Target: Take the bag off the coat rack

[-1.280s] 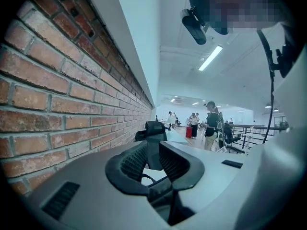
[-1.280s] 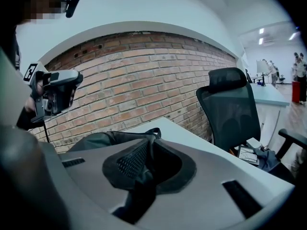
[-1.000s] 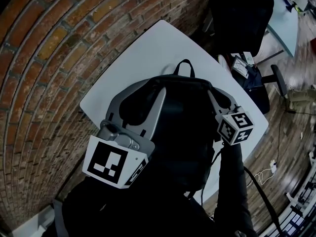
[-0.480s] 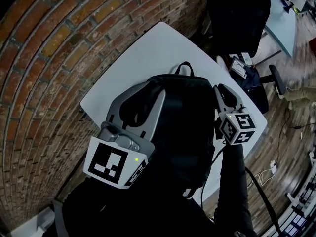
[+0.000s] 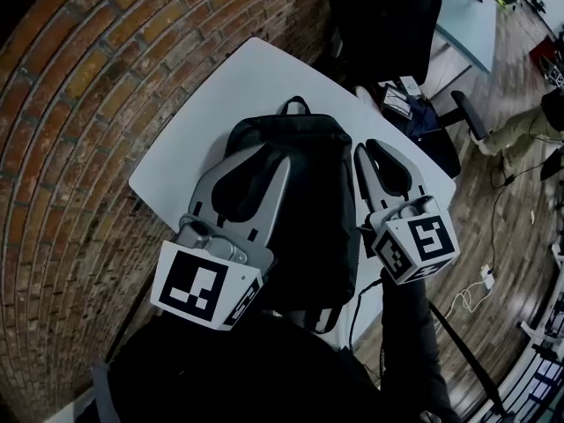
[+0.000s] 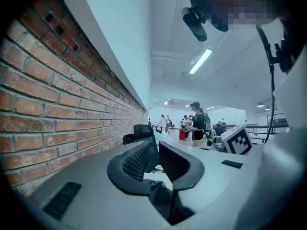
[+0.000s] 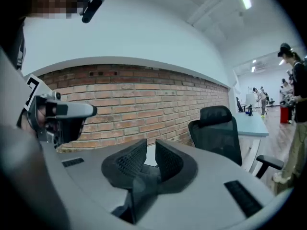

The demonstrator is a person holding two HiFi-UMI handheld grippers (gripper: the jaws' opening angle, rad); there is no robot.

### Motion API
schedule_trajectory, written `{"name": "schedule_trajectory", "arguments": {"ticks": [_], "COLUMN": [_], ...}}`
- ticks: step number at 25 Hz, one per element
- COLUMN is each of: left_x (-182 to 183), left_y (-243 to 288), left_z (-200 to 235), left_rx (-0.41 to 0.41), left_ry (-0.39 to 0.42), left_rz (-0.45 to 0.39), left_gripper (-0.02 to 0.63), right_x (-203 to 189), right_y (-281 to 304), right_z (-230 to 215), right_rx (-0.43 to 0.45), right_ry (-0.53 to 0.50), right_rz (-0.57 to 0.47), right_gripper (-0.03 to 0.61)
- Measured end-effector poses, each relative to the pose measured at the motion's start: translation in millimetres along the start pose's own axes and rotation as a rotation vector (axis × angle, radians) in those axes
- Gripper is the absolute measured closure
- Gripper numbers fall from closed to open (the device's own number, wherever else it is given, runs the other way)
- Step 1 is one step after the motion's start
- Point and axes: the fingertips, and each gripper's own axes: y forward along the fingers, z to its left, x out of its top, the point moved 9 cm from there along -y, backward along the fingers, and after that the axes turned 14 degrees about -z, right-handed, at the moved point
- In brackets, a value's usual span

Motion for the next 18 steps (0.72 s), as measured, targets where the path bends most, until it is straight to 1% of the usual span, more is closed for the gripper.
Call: {"name": "schedule_trajectory", "arguments": {"ticks": [4,7,12,18], "left_x": [10,17,27,35], "left_y": [-9,-17,-37,-55], "left_z": [-40,-71,-114,-159], "left_rx": [-0.025,-0.043,-0.066,-0.092], "left_ry": [0.007,0.017,0.049,0.056], "left_rz": [-0.028,-0.055,-0.087,-0.103], "left_gripper": [0.548,0.563,0.586,0.588], "right_x": [35,53,67,81], "right_y": [-42,-74,-123,-168], "right_z": [30,52,75,86], "right_rx": [0.020,0.054,0.069,0.073], "right_ry": [-0.007,-0.011,-0.025,-0.043], "right_rz": [-0.059,-0.104,-0.138,-0.172], "right_gripper": [0.553,0.563,0.571,0.571]}}
